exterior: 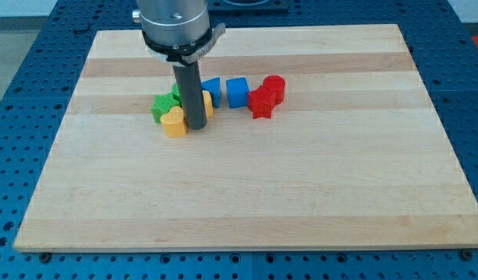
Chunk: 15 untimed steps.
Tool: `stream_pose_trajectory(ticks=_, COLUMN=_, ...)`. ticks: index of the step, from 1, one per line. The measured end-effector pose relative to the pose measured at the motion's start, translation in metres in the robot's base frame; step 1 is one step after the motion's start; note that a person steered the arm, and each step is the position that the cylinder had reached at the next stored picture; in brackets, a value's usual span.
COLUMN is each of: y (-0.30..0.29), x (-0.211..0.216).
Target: Slide the red circle between the blue cube and the red star
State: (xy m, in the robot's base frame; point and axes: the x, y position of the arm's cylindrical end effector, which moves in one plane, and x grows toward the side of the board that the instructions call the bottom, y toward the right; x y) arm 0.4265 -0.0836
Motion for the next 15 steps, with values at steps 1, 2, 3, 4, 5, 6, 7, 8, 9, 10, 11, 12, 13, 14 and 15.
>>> stream_pose_trajectory(ticks=1, y=0.0, x=-0.01)
stream_pose_trajectory(ticks=2, y=0.0, x=-0.009)
stream_pose_trajectory(ticks=3, y=0.001, x=0.017)
stream_pose_trajectory(ticks=4, y=0.038, x=0.026)
stream_pose_trajectory(ticks=5, y=0.095, x=0.026)
stream_pose_trajectory(ticks=6, y=0.139, x=0.024)
stream_pose_trajectory(ticks=7, y=0.174, x=0.001)
stream_pose_trajectory(ticks=8, y=0.198, x=-0.04)
stream_pose_trajectory(ticks=9, y=0.195, x=-0.066)
stream_pose_trajectory(ticks=10, y=0.171, x=-0.072)
stream_pose_trajectory(ticks=11, y=0.143, x=-0.072)
stream_pose_trajectory(ticks=12, y=0.114, x=-0.071)
stream_pose_trajectory(ticks=13, y=0.103, x=-0.067)
stream_pose_trajectory(ticks=14, y=0.102, x=-0.065)
stream_pose_trajectory(ticks=15, y=0.098, x=-0.056)
